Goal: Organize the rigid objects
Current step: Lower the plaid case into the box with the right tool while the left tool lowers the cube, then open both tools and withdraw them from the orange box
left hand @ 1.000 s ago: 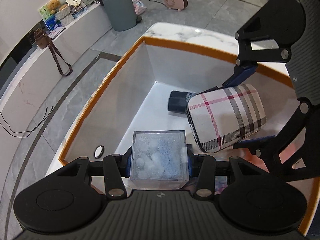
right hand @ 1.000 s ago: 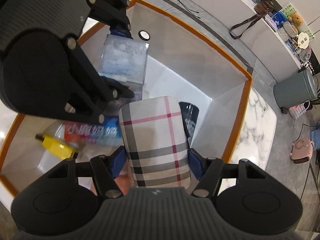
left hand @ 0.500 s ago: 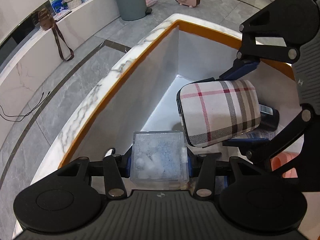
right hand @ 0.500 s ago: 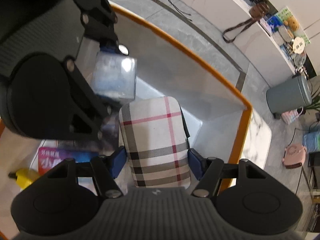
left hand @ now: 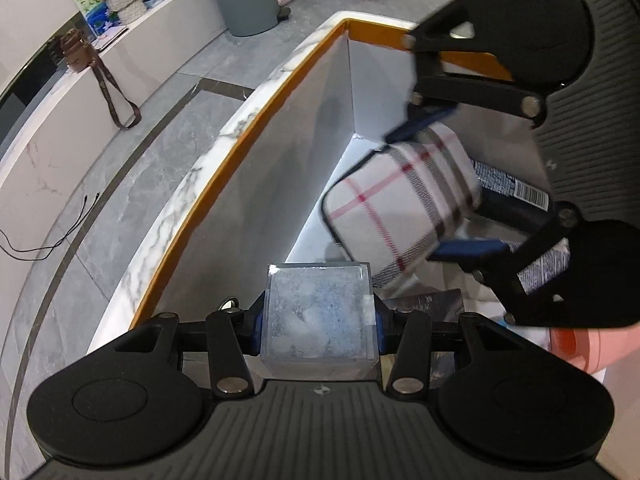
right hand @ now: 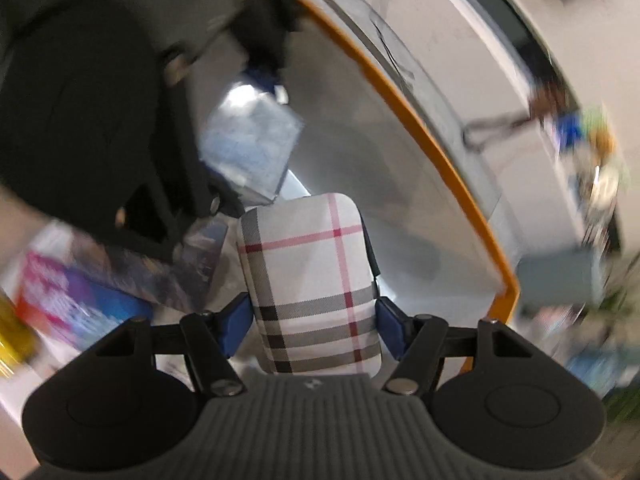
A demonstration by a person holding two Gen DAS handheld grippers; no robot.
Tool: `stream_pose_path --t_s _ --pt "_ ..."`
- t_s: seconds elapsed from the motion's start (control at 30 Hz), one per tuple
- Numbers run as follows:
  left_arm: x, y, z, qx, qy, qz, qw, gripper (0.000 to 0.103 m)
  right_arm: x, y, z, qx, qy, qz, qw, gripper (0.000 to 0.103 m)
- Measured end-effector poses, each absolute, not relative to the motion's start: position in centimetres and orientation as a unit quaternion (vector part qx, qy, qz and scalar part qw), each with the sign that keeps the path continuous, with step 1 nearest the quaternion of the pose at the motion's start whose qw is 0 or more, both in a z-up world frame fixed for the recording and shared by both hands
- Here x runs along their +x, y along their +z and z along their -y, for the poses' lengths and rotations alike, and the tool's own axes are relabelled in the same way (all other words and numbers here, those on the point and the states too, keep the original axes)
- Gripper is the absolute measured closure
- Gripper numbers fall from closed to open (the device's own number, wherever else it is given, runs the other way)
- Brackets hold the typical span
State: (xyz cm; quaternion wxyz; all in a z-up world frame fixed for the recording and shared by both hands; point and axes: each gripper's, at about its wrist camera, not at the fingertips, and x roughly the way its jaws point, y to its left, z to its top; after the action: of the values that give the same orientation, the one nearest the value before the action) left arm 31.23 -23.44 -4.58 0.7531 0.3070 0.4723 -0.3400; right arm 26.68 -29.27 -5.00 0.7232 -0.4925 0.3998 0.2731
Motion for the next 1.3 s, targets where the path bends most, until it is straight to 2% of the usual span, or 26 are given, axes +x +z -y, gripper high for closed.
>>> stream_pose_path --t_s 0.1,0.2,0.3,0.43,0.8,1.3 --pt "31.1 -4.7 23.4 0.314 -0.342 -0.473 0.749 0.049 25.9 -5.5 29.3 -0.534 0.291 -0.355 0.71 0.036" --pt "31.0 -5.0 23.4 0.326 -0.346 -0.474 0.741 0.049 24.5 -6.4 29.6 -0.606 0.309 -0.276 0.679 0.035" --pt "30.6 -5.5 23.6 0.353 -0.346 -0.466 0.734 0.048 23.9 -7.0 30.1 -0.638 0.328 -0.247 0.652 0.034" --pt "30.6 -5.8 23.8 0.36 -0.344 -0.466 0.732 0.042 23.4 -7.5 30.4 -0.666 0.305 -0.224 0.643 0.023" --pt "29.9 -5.4 23.9 0.369 -0.34 -0.465 0.729 0.039 23.1 -5.8 31.4 -0.647 0.312 -0.272 0.64 0.022" --pt "28.2 -0.8 23.3 0.373 -0.336 -0.446 0.741 0.039 21.7 -2.4 30.6 -0.651 0.3 -0.277 0.64 0.02"
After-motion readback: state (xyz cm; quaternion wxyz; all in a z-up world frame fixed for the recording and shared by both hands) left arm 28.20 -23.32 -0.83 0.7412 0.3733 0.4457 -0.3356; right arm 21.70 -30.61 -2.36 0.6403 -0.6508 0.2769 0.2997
